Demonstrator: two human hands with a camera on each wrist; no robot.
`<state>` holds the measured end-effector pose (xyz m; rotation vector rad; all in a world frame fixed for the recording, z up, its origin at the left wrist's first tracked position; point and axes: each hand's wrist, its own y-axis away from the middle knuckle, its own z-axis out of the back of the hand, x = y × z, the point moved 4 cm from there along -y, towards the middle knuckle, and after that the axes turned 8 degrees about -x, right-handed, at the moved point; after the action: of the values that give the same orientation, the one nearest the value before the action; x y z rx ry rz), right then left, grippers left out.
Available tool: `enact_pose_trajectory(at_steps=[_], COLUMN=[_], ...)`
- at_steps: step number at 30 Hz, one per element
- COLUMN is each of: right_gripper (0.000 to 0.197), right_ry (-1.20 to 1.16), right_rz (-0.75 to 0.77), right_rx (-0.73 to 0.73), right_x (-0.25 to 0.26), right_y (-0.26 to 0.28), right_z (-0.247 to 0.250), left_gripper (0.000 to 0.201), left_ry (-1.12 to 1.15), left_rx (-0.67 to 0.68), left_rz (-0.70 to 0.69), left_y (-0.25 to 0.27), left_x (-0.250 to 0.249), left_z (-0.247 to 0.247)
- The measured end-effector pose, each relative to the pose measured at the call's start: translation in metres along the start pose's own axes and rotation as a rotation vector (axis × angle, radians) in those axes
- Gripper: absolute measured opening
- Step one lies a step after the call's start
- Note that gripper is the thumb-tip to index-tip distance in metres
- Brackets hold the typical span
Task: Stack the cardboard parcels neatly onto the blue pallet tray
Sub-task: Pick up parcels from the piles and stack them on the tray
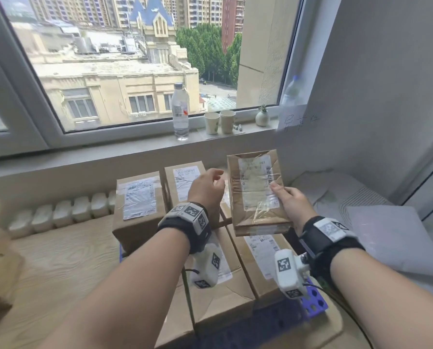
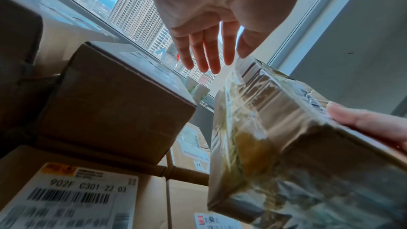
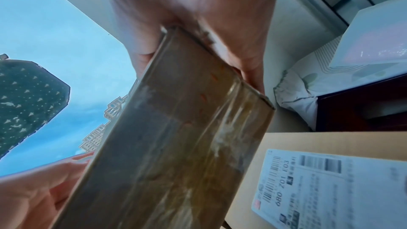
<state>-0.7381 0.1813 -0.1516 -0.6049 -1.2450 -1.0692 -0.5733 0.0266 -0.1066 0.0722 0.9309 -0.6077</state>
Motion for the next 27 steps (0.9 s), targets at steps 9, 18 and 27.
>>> enact_pose_trajectory(at_steps=[9,18,27], right_gripper=[0.075,0.121,0.107], right_ry=[-0.006,0.148,0.241], right_rz=[-0.071,-0.086,-0.116], right_rx=[0.150,0.288,0.411], right_x=[0.021,-0.016,-0.025], right_y=[-0.058,-0.143,-0.156], right_z=[-0.033,-0.081,-0.109], left_gripper=[0.044,0.075,0.060], left_ry=[-0.446,-0.616,-0.494], left_rx=[-0.098,0.043,0.011], left_rz=[0.041,0.309,0.369], left_y=[-0.044,-0.050,-0.053], left_x=[0.040,0.052,0.048], left_z=[-0.010,-0.021,-0.035])
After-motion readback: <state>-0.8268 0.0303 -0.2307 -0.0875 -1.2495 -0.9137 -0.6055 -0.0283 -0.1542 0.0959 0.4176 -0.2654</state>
